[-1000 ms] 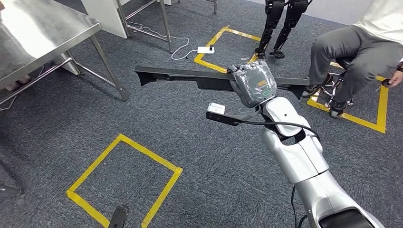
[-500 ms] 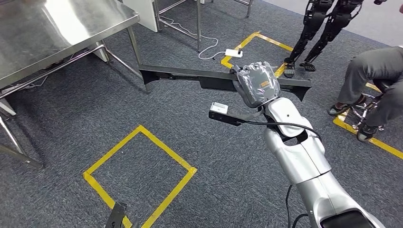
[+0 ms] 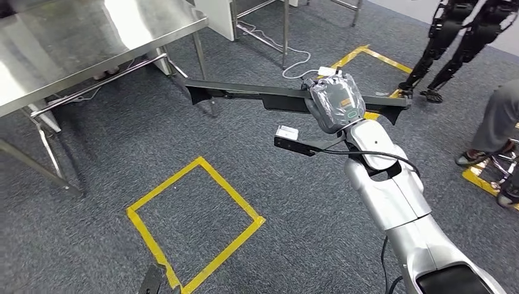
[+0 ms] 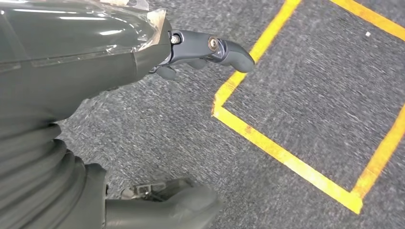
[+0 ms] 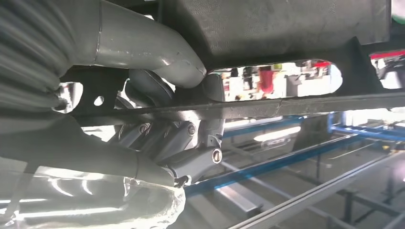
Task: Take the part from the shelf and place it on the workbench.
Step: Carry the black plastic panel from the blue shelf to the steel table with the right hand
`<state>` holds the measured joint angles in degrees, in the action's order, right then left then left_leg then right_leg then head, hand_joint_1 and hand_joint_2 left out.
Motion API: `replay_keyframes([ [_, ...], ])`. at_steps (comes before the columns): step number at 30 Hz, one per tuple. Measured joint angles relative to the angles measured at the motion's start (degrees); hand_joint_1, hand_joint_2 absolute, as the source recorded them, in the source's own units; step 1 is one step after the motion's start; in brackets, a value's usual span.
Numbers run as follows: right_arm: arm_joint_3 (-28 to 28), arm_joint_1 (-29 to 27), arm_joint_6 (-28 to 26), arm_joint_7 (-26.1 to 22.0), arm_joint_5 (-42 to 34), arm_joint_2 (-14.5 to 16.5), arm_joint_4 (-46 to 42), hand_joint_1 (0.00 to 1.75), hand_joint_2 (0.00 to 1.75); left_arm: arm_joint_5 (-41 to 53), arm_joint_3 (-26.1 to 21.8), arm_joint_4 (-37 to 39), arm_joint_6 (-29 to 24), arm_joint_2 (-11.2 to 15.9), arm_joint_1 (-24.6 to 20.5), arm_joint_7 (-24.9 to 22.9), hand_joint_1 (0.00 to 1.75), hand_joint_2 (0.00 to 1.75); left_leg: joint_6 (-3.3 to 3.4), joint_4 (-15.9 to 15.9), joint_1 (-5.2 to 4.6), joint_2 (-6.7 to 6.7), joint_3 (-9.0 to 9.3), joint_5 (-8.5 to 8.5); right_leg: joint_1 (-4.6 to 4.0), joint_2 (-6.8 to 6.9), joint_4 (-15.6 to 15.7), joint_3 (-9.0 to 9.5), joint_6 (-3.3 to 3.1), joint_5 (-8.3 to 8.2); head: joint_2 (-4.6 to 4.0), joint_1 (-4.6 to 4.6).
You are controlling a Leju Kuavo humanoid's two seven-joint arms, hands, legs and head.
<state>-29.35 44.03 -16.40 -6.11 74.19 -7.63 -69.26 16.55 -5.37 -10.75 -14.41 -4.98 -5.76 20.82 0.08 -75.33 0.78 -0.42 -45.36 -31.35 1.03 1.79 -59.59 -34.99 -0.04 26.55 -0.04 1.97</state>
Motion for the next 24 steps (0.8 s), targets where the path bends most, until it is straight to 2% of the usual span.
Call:
replay_keyframes([
  [1,0.0,0.0,0.0,0.0,0.0,0.0,0.1,1.62,1.75,0.1,0.0,0.0,0.0,0.0,0.0,-0.1,0.00,1.75,0.15,-0.1,-0.03,0.06,-0.03,0.46,-0.14,0.62,0.0,0.04,-0.08,0.06,0.00,0.02],
  [2,0.0,0.0,0.0,-0.1,-0.1,0.0,0.2,1.62,1.75,0.2,0.0,0.0,0.0,0.0,0.0,-0.1,0.00,1.75,0.44,2.1,-0.10,0.28,1.19,1.89,-0.28,1.22,0.0,0.12,-0.18,0.13,0.00,0.01],
  [3,0.0,0.1,0.0,-0.2,-0.2,0.0,0.2,1.62,1.75,0.2,0.0,0.0,0.0,0.0,0.0,-0.2,0.00,1.75,0.90,6.1,-0.29,0.99,3.36,3.79,-0.41,1.79,0.0,0.25,-0.26,0.21,0.00,0.02],
  [4,0.0,0.2,0.1,-0.3,-0.3,0.0,0.2,1.62,1.75,0.2,0.0,0.0,-0.1,0.0,-0.1,-0.2,0.00,1.75,1.39,10.2,-0.66,2.32,5.60,5.16,-0.57,2.32,0.0,0.36,-0.30,0.29,0.00,-0.01],
  [5,0.1,0.4,0.1,-0.3,-0.4,-0.1,0.2,1.62,1.75,0.3,0.0,0.0,-0.1,0.0,-0.2,-0.2,0.00,1.75,1.82,13.4,-1.07,3.36,7.30,6.09,-0.78,2.87,0.0,0.43,-0.28,0.37,0.00,-0.05],
  [6,0.1,0.5,0.1,-0.4,-0.4,-0.1,0.2,1.62,1.75,0.3,0.0,0.0,-0.1,0.0,-0.2,-0.2,0.00,1.75,2.11,15.2,-1.43,4.09,8.22,6.40,-0.95,3.42,0.1,0.48,-0.19,0.46,0.00,-0.05],
  [7,0.1,0.6,0.1,-0.5,-0.5,-0.1,0.3,1.62,1.75,0.3,0.0,0.0,-0.1,0.0,-0.3,-0.2,0.00,1.75,2.24,15.7,-1.71,4.16,8.35,6.25,-1.09,3.99,0.2,0.54,-0.06,0.51,0.00,-0.09],
  [8,0.1,0.7,0.1,-0.5,-0.5,-0.2,0.4,1.62,1.75,0.3,0.0,0.0,-0.1,0.0,-0.3,-0.3,0.00,1.75,2.38,16.0,-1.79,3.42,8.33,6.41,-1.23,4.62,0.4,0.71,0.10,0.55,0.00,-0.07],
  [9,0.1,0.8,0.1,-0.5,-0.5,-0.2,0.4,1.62,1.75,0.3,0.0,0.0,-0.1,-0.1,-0.2,-0.3,0.00,1.75,2.54,16.4,-1.59,2.79,8.54,6.65,-1.27,4.59,0.3,0.72,0.32,0.71,0.00,-0.08],
  [11,0.1,1.1,0.1,-0.6,-0.6,-0.3,0.6,1.62,1.75,0.4,0.0,0.0,-0.1,-0.2,-0.3,-0.4,0.00,1.75,3.09,17.3,-1.17,1.55,9.11,7.27,-1.21,2.21,-1.8,-0.11,0.47,1.93,0.00,-0.15],
  [13,0.2,1.4,0.2,-0.8,-0.9,-0.7,0.9,1.62,1.75,0.6,0.0,0.0,-0.1,-0.3,-0.5,-0.5,0.00,1.75,3.43,17.6,-0.90,0.20,9.35,7.58,-0.85,-0.76,-8.5,-3.29,0.32,4.63,0.00,-0.28],
  [15,0.2,1.3,0.2,-1.0,-1.1,-1.2,1.5,1.62,1.75,0.8,-0.1,0.0,-0.1,-0.5,-0.6,-0.6,0.00,1.75,3.45,17.6,-0.80,-1.44,9.35,7.59,-0.56,-1.45,-15.0,-6.78,0.63,6.50,0.00,-0.38],
  [16,0.3,1.3,0.2,-1.1,-1.2,-1.4,1.7,1.62,1.75,0.9,-0.1,0.0,-0.1,-0.6,-0.6,-0.7,0.00,1.75,3.43,17.6,-0.75,-2.29,9.35,7.58,-0.44,-1.52,-15.6,-7.34,1.07,6.24,0.00,-0.40],
  [17,0.3,1.3,0.1,-1.2,-1.3,-1.6,1.9,1.62,1.75,0.9,-0.1,0.0,-0.1,-0.7,-0.5,-0.8,0.00,1.75,3.37,17.5,-0.68,-3.11,9.37,7.55,-0.31,-1.66,-13.6,-6.62,1.65,4.97,0.00,-0.40],
  [18,0.4,1.4,0.1,-1.3,-1.5,-1.8,2.0,1.62,1.75,0.9,-0.1,0.0,-0.2,-0.8,-0.5,-0.9,0.00,1.75,3.23,17.3,-0.61,-3.89,9.38,7.47,-0.09,-2.16,-9.7,-4.96,2.26,3.08,0.00,-0.41],
  [19,0.5,1.5,0.1,-1.5,-1.6,-2.0,2.1,1.62,1.75,0.9,-0.1,0.0,-0.2,-0.8,-0.5,-0.9,0.00,1.75,2.99,17.0,-0.59,-4.60,9.32,7.33,0.18,-3.17,-5.6,-3.06,2.69,1.42,0.00,-0.43],
  [20,0.6,1.7,0.1,-1.6,-1.7,-2.2,2.2,1.62,1.75,0.9,-0.1,0.0,-0.2,-0.9,-0.5,-0.9,0.00,1.75,2.70,16.8,-0.61,-5.20,9.16,7.20,0.32,-3.93,-2.2,-1.48,2.82,0.14,0.00,-0.45],
  [21,0.6,1.8,0.1,-1.7,-1.8,-2.3,2.3,1.62,1.75,0.9,-0.1,0.0,-0.3,-0.9,-0.5,-1.0,0.00,1.75,2.39,16.6,-0.65,-5.68,8.95,7.14,0.39,-4.49,-0.3,-0.54,2.68,-0.47,-0.01,-0.48],
  [22,0.6,1.8,0.1,-1.7,-1.9,-2.3,2.4,1.62,1.75,0.9,-0.1,0.0,-0.3,-0.9,-0.5,-1.0,0.00,1.75,2.12,16.5,-0.67,-6.10,8.72,7.15,0.29,-4.58,0.2,-0.23,2.32,-0.53,-0.01,-0.46],
  [24,0.6,1.9,0.1,-1.7,-1.9,-2.3,2.5,1.62,1.75,0.9,-0.1,0.0,-0.3,-0.9,-0.3,-1.1,0.00,1.75,1.69,16.5,-0.55,-6.61,8.40,7.20,0.28,-3.59,0.4,-0.10,1.57,-0.69,-0.01,-0.44],
])
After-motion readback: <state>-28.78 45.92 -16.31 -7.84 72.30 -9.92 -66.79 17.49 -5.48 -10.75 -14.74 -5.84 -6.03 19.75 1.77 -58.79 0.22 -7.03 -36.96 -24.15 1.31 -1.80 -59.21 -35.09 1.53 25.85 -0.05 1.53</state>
